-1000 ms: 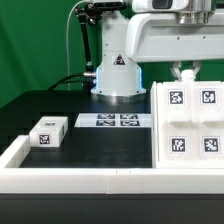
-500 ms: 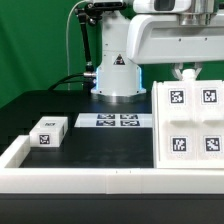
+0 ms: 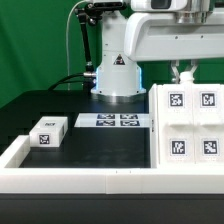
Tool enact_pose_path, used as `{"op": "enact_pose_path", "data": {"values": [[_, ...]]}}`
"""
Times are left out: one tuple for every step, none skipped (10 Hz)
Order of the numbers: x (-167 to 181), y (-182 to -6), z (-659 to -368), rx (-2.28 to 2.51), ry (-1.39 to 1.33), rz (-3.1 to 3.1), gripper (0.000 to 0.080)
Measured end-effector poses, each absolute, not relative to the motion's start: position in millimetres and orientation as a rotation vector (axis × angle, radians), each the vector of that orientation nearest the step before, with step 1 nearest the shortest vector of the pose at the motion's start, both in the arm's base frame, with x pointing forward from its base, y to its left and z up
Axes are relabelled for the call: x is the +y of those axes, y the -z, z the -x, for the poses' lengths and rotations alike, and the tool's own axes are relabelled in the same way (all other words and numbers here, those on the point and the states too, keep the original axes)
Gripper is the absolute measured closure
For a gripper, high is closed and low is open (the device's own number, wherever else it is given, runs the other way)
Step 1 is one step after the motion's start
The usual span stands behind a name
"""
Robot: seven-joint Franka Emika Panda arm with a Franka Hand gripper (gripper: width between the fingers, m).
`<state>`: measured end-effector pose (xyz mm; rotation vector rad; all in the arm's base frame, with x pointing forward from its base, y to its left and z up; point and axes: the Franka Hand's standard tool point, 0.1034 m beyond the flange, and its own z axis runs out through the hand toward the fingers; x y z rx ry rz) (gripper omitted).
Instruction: Assemble cabinet
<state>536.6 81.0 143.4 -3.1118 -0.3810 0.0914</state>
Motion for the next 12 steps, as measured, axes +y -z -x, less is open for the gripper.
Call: {"op": "enact_pose_path", "data": {"values": [[81,-141.6,-537,-0.379,-0.077,3.112,0.0798],[81,-140.8,-536,-0.379,-0.081,3.112,0.0798],[81,-140.8,-536,-0.379,-0.081,3.112,0.0798],[81,-140.8,-536,-0.379,-0.081,3.112,0.0798],[81,-140.8,-536,-0.379,-0.081,3.112,0.07],[81,-140.8,-536,-0.379,-0.081,3.112,0.07],[81,-140.8,-536,-0.379,-0.081,3.112,0.0522],[81,-140.8,-536,-0.379,-0.081,3.112,0.0322],[81,-140.8,-536,-0.379,-0.081,3.112,0.0186],[81,-140.8,-536,-0.379,-0.081,3.112,0.0044],[81,-139.9,-535,-0.379,-0.081,3.112,0.0013],[81,-130.4,-515,-0.365,0.009,3.115,0.0002]]}}
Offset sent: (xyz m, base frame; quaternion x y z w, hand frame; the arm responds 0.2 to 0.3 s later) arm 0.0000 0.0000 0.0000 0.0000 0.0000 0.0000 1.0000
